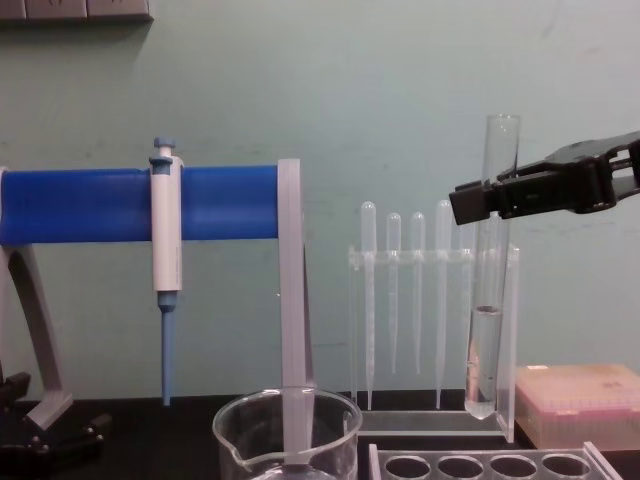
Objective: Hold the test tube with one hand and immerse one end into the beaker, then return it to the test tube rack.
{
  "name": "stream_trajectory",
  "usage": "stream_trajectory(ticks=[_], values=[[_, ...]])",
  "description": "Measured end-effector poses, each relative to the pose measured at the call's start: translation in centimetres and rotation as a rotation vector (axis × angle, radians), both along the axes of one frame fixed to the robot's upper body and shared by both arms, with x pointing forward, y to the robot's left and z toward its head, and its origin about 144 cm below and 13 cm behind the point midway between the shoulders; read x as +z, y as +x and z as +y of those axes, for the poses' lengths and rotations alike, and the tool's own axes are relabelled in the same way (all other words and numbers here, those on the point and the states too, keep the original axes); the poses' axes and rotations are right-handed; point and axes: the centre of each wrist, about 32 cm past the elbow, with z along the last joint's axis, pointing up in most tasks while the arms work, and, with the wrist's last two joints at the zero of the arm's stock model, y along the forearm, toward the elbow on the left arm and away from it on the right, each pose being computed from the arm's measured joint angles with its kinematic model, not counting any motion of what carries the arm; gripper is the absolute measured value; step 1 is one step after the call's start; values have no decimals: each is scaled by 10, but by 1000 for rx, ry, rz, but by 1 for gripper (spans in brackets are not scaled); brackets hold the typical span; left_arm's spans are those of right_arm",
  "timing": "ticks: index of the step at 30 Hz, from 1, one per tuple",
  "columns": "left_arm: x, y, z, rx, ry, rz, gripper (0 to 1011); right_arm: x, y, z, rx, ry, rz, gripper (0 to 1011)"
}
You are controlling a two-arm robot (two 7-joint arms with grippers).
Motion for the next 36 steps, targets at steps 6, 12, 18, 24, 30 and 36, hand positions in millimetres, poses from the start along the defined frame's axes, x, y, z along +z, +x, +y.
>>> stream_trajectory(ticks=[6, 12, 18, 24, 30, 36], values=[[0, 0, 0, 0, 0, 0, 1000, 0, 0, 0, 0, 0, 0, 238], [0, 0, 0, 0, 0, 0, 1000, 0, 0, 0, 0, 0, 0, 238], [0, 0, 0, 0, 0, 0, 1000, 0, 0, 0, 0, 0, 0, 238], [0, 0, 0, 0, 0, 0, 1000, 0, 0, 0, 0, 0, 0, 238], [0, 0, 0, 0, 0, 0, 1000, 0, 0, 0, 0, 0, 0, 238], [0, 0, 0, 0, 0, 0, 1000, 0, 0, 0, 0, 0, 0, 238]])
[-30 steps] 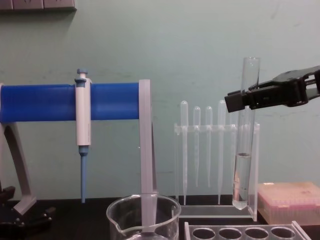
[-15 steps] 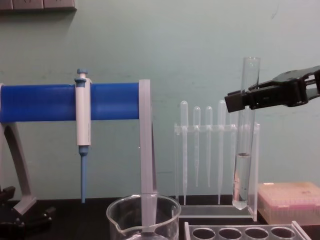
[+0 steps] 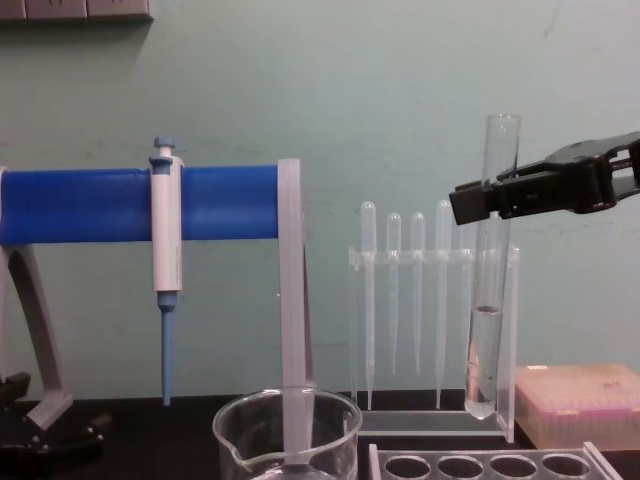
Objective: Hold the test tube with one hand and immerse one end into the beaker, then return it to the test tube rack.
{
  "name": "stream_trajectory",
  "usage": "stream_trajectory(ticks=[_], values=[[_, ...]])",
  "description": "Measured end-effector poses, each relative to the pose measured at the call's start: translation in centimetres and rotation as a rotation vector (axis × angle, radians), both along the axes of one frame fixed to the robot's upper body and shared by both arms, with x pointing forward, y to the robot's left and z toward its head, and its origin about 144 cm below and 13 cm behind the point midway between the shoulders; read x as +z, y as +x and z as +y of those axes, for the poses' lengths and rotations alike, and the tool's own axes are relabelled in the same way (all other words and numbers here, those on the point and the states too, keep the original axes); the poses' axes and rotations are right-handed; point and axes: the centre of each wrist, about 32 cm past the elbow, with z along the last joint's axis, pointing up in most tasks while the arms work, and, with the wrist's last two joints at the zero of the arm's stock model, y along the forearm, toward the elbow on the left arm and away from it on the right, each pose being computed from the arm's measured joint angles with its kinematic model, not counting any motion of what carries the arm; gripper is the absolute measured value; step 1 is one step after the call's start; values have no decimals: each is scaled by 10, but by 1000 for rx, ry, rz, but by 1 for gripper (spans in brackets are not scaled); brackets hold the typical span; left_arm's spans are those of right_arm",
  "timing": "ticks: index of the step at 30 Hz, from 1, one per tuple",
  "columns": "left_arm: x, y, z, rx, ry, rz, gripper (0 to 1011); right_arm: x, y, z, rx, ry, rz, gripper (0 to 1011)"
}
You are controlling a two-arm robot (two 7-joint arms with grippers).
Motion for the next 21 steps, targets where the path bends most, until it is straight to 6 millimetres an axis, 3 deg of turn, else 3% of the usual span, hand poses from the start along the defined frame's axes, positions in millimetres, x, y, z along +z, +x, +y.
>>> stream_trajectory(ticks=[21], values=[[0, 0, 0, 0, 0, 0, 1000, 0, 0, 0, 0, 0, 0, 238]])
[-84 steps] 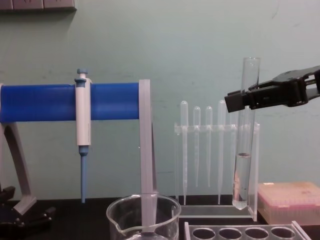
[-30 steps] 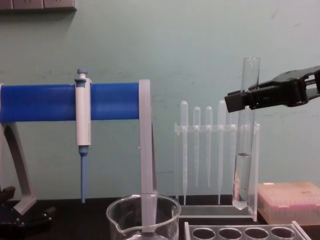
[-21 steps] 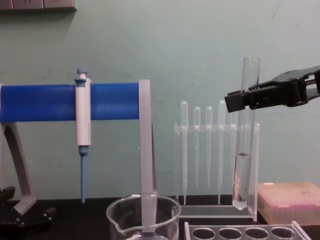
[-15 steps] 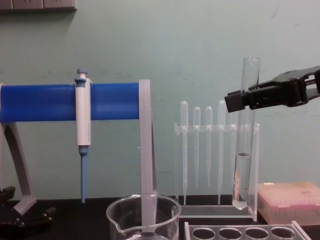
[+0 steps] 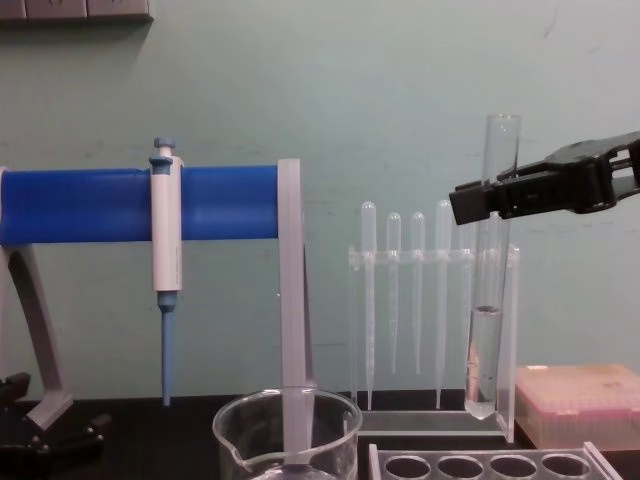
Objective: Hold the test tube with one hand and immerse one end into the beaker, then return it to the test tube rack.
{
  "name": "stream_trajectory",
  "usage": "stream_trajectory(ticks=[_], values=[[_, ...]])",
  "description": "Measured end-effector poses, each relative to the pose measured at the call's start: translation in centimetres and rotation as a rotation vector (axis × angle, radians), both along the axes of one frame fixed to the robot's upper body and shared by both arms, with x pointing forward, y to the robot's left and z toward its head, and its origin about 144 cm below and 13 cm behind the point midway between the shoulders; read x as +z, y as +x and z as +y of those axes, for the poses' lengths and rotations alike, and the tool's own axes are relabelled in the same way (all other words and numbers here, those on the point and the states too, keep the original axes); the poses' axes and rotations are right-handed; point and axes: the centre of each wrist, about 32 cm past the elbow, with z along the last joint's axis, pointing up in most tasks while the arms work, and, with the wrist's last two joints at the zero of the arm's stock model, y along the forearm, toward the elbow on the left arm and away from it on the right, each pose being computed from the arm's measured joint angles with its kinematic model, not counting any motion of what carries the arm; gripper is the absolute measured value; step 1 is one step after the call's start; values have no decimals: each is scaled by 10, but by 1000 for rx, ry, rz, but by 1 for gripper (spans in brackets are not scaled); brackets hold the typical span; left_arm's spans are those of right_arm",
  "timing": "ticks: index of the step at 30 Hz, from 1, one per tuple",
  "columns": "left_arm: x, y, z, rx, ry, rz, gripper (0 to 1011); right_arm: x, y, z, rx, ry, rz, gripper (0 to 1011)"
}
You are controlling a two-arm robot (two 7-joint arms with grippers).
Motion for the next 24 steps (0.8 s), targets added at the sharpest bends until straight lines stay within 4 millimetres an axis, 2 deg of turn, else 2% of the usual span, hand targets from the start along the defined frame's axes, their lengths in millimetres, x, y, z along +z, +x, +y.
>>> stream_trajectory(ticks=[24], values=[[0, 0, 0, 0, 0, 0, 1000, 0, 0, 0, 0, 0, 0, 238]])
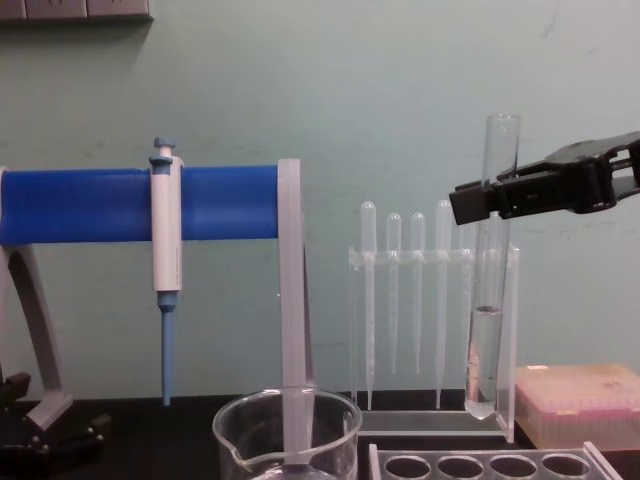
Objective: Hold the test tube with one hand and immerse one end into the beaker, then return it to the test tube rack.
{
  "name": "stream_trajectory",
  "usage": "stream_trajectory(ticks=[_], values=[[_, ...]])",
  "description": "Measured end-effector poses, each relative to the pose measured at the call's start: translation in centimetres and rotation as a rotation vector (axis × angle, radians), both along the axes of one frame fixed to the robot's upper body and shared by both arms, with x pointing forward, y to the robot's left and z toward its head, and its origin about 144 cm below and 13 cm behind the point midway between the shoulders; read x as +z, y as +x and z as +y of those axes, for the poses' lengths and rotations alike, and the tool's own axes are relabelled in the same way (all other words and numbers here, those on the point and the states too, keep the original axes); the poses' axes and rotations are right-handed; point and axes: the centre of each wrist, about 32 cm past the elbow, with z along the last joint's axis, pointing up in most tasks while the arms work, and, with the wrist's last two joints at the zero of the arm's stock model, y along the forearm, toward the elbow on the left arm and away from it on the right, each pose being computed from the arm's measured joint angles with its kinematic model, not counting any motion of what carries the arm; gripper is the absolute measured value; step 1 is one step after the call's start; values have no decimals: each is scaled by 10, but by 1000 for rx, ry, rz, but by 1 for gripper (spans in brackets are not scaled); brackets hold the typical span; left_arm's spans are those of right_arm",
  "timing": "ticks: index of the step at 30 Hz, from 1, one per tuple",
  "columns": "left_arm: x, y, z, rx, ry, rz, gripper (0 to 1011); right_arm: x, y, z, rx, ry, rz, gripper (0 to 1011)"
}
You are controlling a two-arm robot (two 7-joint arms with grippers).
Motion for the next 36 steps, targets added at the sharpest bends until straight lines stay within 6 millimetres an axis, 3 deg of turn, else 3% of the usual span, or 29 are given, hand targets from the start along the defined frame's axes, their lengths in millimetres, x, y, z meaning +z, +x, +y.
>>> stream_trajectory(ticks=[36], values=[[0, 0, 0, 0, 0, 0, 1000, 0, 0, 0, 0, 0, 0, 238]])
